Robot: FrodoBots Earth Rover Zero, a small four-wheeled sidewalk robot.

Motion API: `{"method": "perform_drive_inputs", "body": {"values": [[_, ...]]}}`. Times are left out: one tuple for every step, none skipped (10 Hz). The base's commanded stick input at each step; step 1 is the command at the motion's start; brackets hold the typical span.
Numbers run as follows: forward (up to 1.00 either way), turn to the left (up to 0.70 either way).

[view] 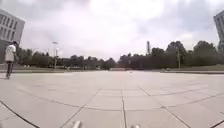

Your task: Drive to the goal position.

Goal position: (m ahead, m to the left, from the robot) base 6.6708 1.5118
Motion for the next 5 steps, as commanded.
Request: {"method": "perform_drive_inputs", "body": {"values": [[0.70, -0.28], [0.70, -0.28], [0.70, -0.28], [0.70, -0.15], [0.70, -0.01]]}}
